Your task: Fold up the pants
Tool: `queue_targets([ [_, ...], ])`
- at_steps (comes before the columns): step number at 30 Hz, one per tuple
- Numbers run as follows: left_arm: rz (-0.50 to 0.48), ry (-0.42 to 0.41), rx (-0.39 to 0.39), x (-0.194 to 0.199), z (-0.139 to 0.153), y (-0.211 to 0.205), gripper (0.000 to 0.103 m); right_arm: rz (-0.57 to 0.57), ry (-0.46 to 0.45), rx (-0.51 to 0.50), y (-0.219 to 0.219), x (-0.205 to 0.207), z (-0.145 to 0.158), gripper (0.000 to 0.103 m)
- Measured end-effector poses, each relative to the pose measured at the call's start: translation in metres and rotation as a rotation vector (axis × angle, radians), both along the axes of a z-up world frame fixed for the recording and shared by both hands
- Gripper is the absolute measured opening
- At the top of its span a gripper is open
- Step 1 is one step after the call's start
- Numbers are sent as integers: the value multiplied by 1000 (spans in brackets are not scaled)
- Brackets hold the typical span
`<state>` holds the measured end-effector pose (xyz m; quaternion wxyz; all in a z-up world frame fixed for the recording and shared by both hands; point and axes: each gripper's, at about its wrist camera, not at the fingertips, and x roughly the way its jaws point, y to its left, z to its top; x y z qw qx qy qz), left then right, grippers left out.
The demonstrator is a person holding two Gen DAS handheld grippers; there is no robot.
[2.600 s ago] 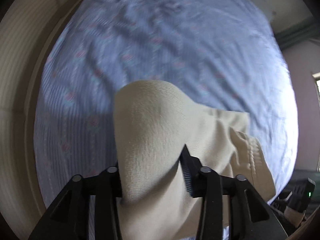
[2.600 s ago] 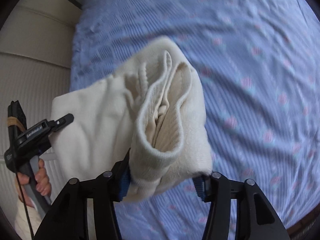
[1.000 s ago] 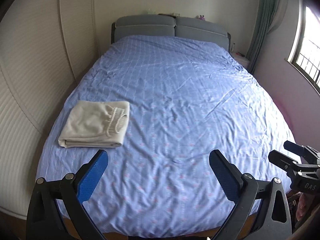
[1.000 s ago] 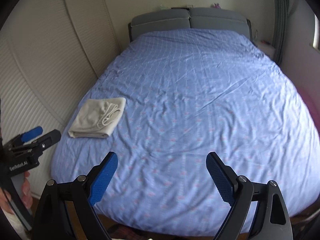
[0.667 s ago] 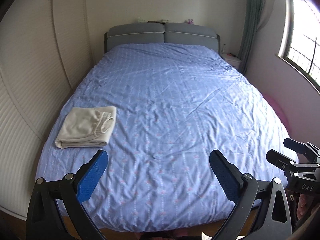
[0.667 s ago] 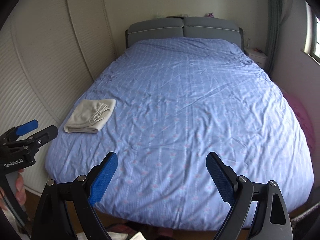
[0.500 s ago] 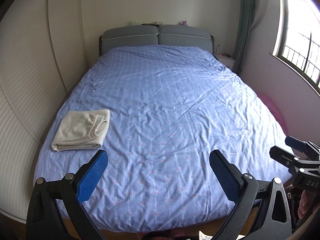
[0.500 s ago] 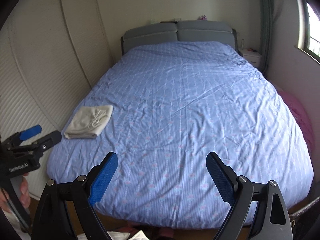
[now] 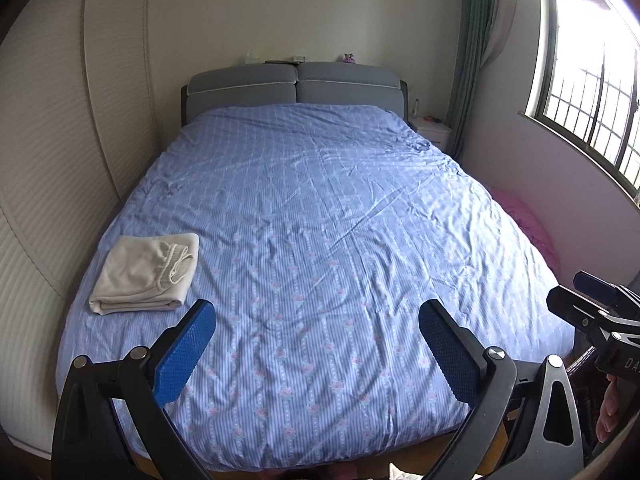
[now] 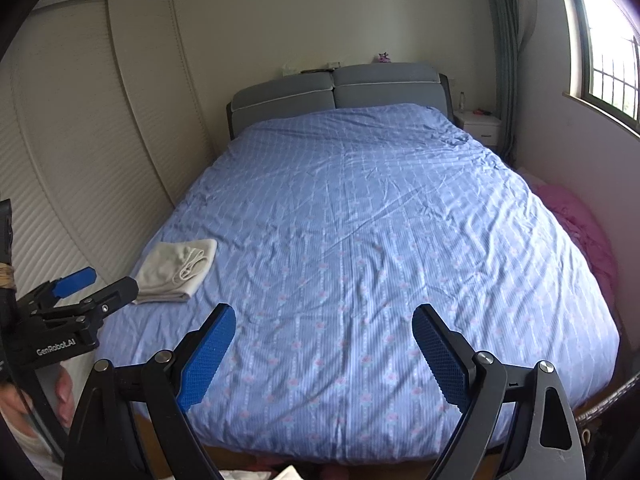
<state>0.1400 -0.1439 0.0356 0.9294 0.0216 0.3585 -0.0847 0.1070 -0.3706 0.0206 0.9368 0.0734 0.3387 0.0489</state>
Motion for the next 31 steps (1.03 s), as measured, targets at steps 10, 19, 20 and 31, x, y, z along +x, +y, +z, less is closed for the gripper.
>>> queue_targets([
  [10, -25, 16, 4, -5, 0, -8, 103, -7, 1, -1, -4, -5, 1, 91],
  [19, -45, 17, -7, -9, -1, -12, 103, -17, 5, -4, -7, -11, 0, 91],
  [20, -45, 18, -9, -9, -1, -12, 103, -19, 6, -4, -7, -11, 0, 91],
  [31, -54, 36, -12, -5, -4, -15, 103, -43, 14, 0, -13, -14, 0, 91],
])
